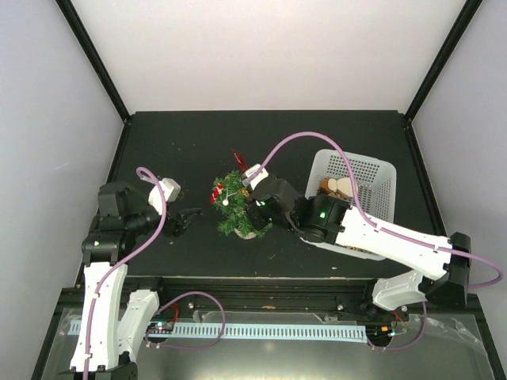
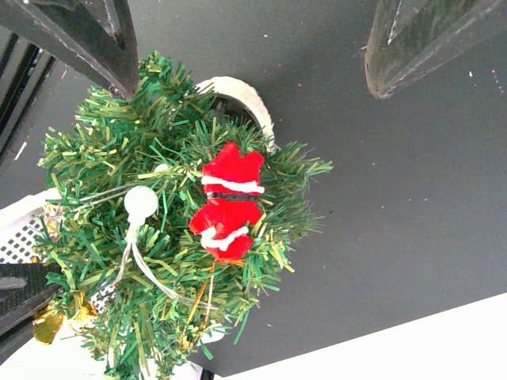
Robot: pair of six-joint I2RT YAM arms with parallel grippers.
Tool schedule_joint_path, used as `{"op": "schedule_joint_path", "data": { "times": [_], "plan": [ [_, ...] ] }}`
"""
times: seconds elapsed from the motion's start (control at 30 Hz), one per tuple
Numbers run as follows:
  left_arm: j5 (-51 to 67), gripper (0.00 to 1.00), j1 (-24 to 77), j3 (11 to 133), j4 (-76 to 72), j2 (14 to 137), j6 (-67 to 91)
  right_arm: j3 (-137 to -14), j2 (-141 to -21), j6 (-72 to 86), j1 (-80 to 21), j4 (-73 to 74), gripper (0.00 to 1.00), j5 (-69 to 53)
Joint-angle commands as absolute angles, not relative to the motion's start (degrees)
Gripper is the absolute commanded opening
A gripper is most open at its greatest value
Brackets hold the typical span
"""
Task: Decorate the small christmas tree
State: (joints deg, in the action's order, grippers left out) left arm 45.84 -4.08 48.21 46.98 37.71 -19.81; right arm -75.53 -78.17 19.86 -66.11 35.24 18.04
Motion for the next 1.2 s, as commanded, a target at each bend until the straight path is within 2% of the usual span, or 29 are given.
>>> {"op": "schedule_joint_path", "data": {
  "times": [0.0,1.17],
  "plan": [
    [46.16,0.79,-4.55,48.06,45.80,37.11,-20.65,-74.66,-76.06,20.57,-65.92,35.73,0.01,19.22],
    [46.25,0.80,-4.77,47.43,45.62,36.93,-20.78,-75.90,-74.71,18.72,-65.92,34.85,0.01,16.88]
  ]
}}
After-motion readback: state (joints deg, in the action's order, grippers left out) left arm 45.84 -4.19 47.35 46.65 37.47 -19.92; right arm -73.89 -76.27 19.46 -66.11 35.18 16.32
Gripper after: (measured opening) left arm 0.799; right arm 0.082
